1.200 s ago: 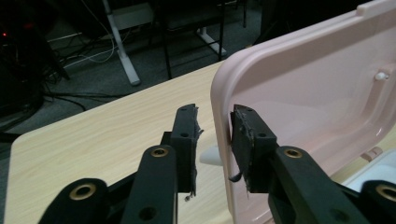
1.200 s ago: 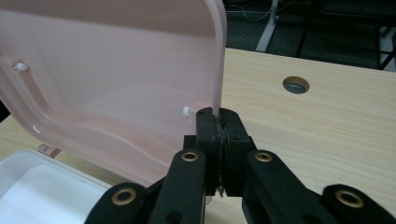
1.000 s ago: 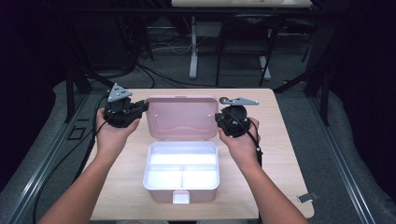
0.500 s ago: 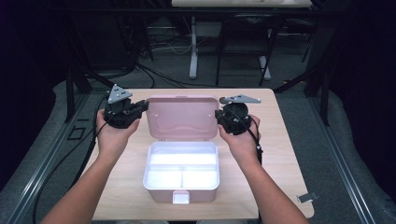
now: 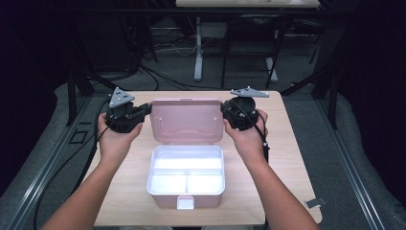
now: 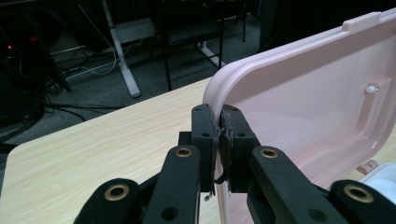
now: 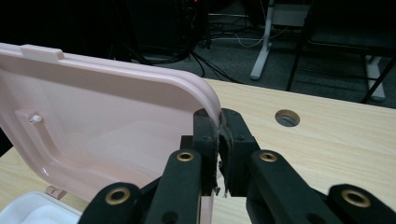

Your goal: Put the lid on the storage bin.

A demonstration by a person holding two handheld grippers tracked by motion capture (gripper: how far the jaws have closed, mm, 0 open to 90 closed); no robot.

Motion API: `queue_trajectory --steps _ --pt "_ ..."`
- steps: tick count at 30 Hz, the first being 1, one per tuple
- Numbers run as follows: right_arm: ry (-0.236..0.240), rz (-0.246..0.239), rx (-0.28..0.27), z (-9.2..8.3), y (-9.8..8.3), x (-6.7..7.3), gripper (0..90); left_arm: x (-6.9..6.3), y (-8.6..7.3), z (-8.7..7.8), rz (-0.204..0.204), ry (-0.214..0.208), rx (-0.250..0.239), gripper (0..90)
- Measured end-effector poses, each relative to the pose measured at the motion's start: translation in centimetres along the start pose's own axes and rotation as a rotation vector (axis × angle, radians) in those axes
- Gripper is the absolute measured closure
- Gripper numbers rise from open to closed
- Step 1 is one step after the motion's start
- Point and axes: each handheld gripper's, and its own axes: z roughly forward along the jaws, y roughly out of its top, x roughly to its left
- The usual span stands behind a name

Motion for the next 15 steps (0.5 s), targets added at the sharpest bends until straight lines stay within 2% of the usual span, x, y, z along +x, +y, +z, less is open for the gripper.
queue_trajectory --steps 15 --pt "0.022 -0.015 -0.042 -1.9 -1.1 0.5 86.2 -0.8 -0.3 -1.8 0.031 -0.006 -0.011 84.9"
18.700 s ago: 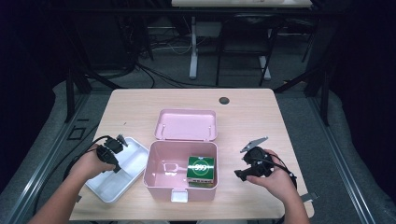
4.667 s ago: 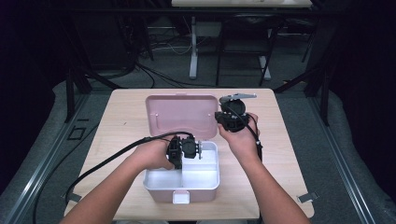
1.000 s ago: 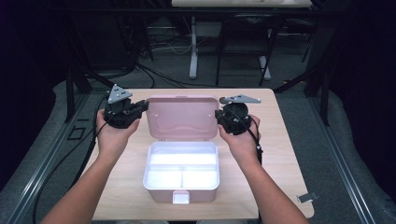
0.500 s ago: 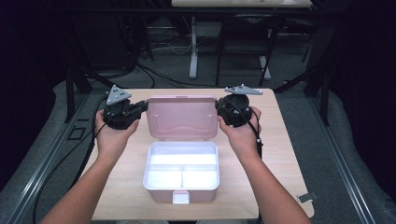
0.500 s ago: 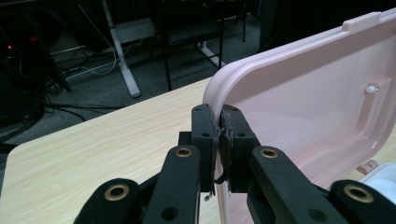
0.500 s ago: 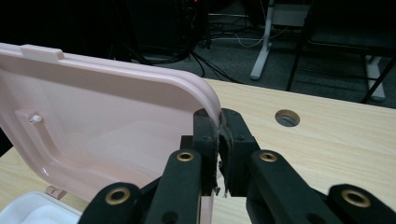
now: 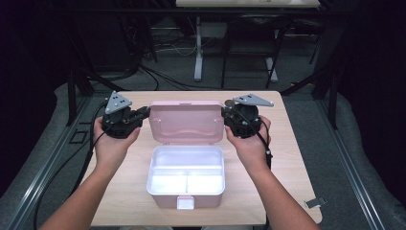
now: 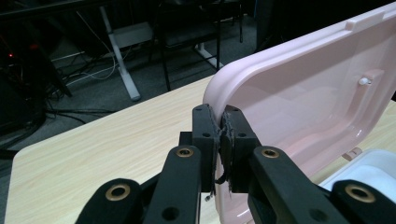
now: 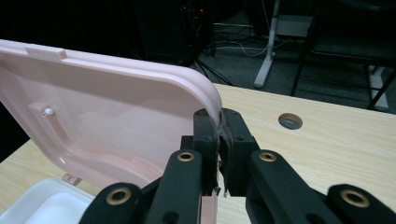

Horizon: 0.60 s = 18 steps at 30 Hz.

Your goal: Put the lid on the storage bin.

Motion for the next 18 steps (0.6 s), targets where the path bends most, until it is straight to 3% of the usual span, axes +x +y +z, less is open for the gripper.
queue_trajectory --steps 14,18 --pt "0.032 -0.007 -0.011 -1.2 -0.7 0.2 85.4 -0.7 -0.4 -1.2 0.019 0.001 -0.009 84.7" --pt "0.01 -0.009 -0.014 -1.4 -0.8 0.5 85.1 -0.8 -0.6 -1.4 0.014 -0.005 -0.018 84.5"
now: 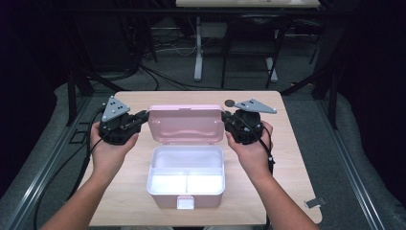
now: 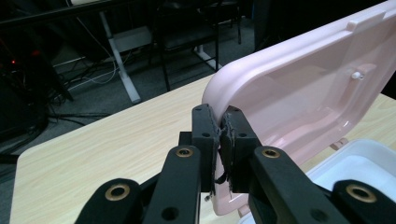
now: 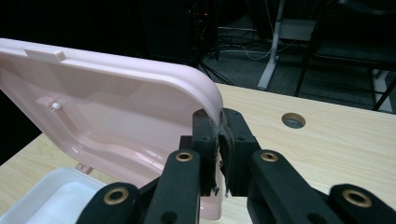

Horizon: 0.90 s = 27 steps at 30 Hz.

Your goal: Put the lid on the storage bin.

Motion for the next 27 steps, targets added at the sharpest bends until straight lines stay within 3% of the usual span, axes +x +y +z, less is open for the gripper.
queue_trajectory --steps 27 --pt "0.041 -0.022 -0.004 -1.6 -1.1 0.4 82.9 -0.7 -1.2 -2.0 0.001 -0.049 -0.027 82.9"
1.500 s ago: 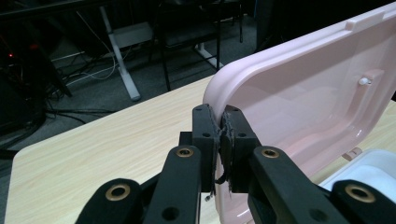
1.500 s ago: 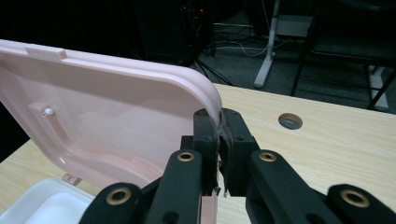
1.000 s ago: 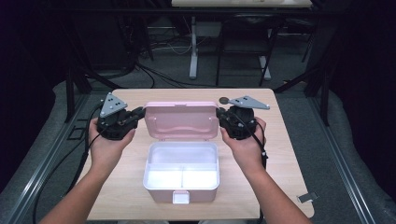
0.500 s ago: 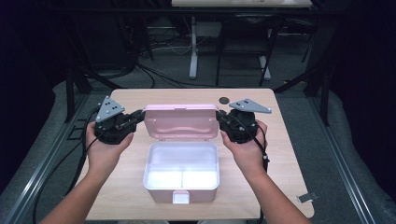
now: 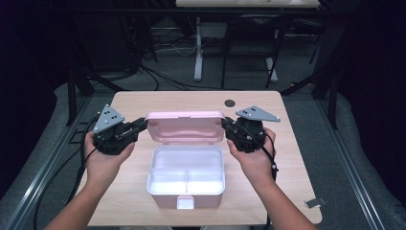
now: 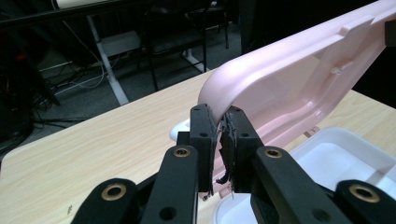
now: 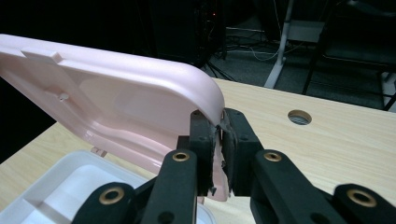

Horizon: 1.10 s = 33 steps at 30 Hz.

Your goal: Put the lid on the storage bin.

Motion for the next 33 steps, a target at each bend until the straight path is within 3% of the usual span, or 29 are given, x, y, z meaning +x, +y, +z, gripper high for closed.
queue_trajectory --steps 10,23,33 --pt "0.017 -0.009 -0.008 -0.9 -0.8 0.4 81.0 -0.6 -0.4 -0.9 0.008 -0.009 -0.005 80.9" --pt "0.056 0.007 -0.019 -2.2 -1.9 0.5 79.2 -1.0 -1.7 -1.9 -0.01 -0.051 -0.031 79.1" --pt "0.06 -0.022 -0.031 -3.1 -2.9 1.0 78.0 -1.4 -2.6 -2.7 0.002 -0.073 -0.032 77.0"
